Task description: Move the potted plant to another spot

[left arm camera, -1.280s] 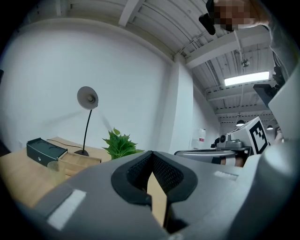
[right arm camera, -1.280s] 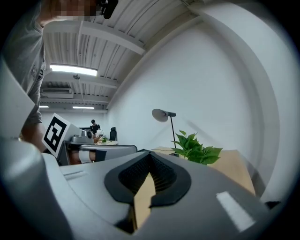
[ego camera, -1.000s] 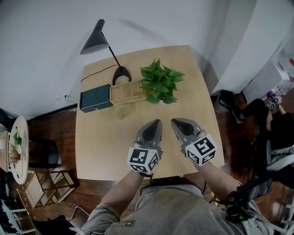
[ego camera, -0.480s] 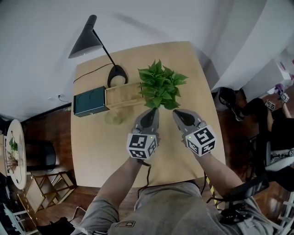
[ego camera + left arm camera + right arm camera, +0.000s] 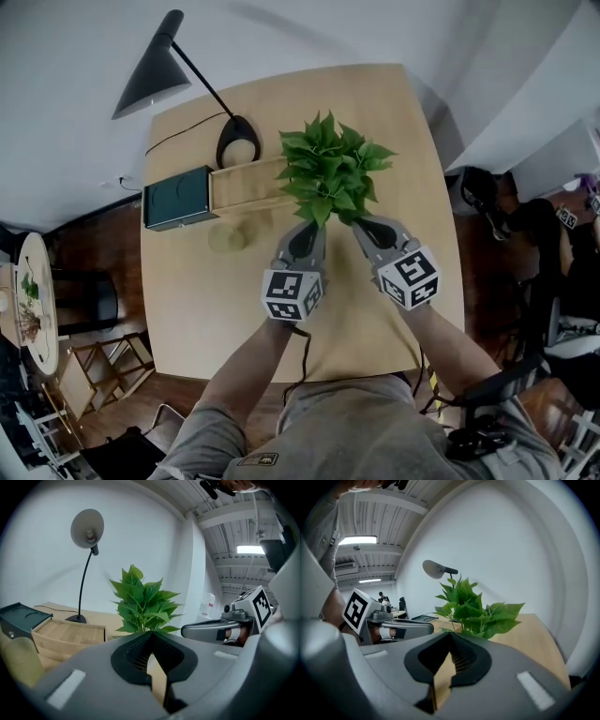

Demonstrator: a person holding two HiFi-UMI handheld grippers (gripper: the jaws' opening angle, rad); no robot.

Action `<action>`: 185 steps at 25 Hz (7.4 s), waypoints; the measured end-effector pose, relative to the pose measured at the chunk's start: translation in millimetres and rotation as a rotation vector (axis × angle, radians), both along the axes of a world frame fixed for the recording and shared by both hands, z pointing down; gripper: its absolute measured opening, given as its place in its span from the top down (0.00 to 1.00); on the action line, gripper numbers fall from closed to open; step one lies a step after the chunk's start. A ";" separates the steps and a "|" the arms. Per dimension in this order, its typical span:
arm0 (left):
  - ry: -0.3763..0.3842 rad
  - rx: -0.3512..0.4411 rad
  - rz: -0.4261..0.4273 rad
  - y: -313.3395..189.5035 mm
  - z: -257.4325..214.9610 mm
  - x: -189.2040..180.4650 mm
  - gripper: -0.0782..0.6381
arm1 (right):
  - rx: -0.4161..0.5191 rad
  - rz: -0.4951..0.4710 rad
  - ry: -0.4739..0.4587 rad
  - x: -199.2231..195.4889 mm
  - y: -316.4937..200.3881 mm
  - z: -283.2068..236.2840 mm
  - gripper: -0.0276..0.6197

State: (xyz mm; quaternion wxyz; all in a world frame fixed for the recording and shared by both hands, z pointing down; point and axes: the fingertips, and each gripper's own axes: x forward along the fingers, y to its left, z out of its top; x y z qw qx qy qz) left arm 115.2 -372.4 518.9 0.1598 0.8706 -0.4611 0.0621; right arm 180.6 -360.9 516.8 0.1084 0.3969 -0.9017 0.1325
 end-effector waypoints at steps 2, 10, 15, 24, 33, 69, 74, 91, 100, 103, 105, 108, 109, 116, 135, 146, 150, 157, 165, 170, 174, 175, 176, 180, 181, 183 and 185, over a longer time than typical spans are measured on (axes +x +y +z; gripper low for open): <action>-0.011 -0.031 0.004 1.3 16.6 0.5 0.88 | -0.032 -0.010 0.004 -1.0 -0.5 13.5 0.75; -0.058 -0.111 0.030 3.0 76.3 3.2 0.56 | -0.100 -0.022 0.043 10.1 0.3 61.8 0.48; -0.087 -0.117 0.030 -3.6 93.2 1.7 0.55 | -0.114 -0.017 0.078 19.6 -5.2 81.3 0.45; -0.174 -0.052 0.088 -23.9 110.3 3.5 0.49 | -0.135 -0.057 0.160 24.3 -22.5 113.9 0.40; -0.190 -0.023 0.175 -43.6 115.3 15.7 0.42 | -0.110 -0.125 0.214 22.8 -49.4 124.9 0.36; -0.447 0.073 0.496 -57.7 129.1 40.9 0.38 | 0.047 -0.519 0.585 1.0 -64.5 147.9 0.32; -0.441 0.084 0.503 -46.9 112.9 41.3 0.38 | 0.050 -0.509 0.579 1.0 -53.9 132.4 0.32; -0.392 0.223 0.527 -17.0 -19.2 17.5 0.38 | 0.146 -0.474 0.553 -26.3 -27.6 -0.2 0.33; -0.383 0.282 0.501 13.2 -80.1 -3.9 0.38 | 0.207 -0.484 0.537 -50.6 4.2 -64.8 0.34; -0.382 0.299 0.490 22.4 -93.1 -7.3 0.38 | 0.225 -0.488 0.532 -53.6 13.0 -76.9 0.34; -0.385 0.308 0.486 27.9 -99.5 -12.7 0.38 | 0.229 -0.491 0.525 -59.3 18.3 -82.8 0.34; -0.386 0.311 0.484 35.2 -103.7 -17.5 0.38 | 0.225 -0.498 0.513 -64.3 26.0 -86.6 0.35; -0.384 0.309 0.482 38.0 -104.7 -17.6 0.38 | 0.223 -0.501 0.512 -64.1 28.9 -87.0 0.35; -0.389 0.285 0.417 68.1 -111.5 -66.0 0.38 | 0.233 -0.573 0.487 -112.7 57.4 -94.8 0.35; -0.406 0.232 0.224 115.4 -109.5 -149.4 0.38 | 0.268 -0.777 0.416 -194.9 101.5 -93.9 0.36; -0.368 0.250 0.327 104.4 -114.4 -266.7 0.38 | 0.217 -0.676 0.444 -310.6 89.3 -95.5 0.37; -0.383 0.260 0.359 100.0 -109.8 -270.1 0.38 | 0.214 -0.638 0.431 -313.4 84.5 -88.8 0.37; -0.388 0.255 0.407 101.2 -110.2 -271.0 0.38 | 0.194 -0.594 0.416 -314.4 87.4 -87.7 0.38; -0.379 0.223 0.428 109.1 -81.6 -316.5 0.38 | 0.130 -0.583 0.434 -359.3 95.7 -57.1 0.38; -0.374 0.171 0.429 115.8 -29.1 -346.2 0.38 | 0.070 -0.602 0.434 -388.4 104.0 -2.9 0.38; -0.376 0.145 0.441 125.1 -6.3 -341.1 0.38 | 0.032 -0.603 0.425 -383.6 113.9 21.0 0.38; -0.375 0.139 0.444 128.4 0.0 -340.7 0.38 | 0.027 -0.603 0.426 -383.6 117.5 26.3 0.38; -0.372 0.132 0.446 131.3 6.3 -339.7 0.38 | 0.023 -0.603 0.427 -383.6 120.9 30.8 0.38; -0.354 0.097 0.455 141.5 29.7 -333.1 0.38 | -0.003 -0.605 0.436 -379.2 132.5 48.4 0.38; -0.352 0.089 0.458 143.7 34.9 -332.1 0.38 | -0.010 -0.604 0.440 -378.0 134.8 53.4 0.38; -0.349 0.075 0.462 147.2 44.3 -330.6 0.38 | -0.022 -0.603 0.448 -376.5 138.5 63.0 0.38; -0.348 0.060 0.465 150.2 54.1 -330.0 0.38 | -0.032 -0.601 0.459 -375.9 141.8 72.5 0.38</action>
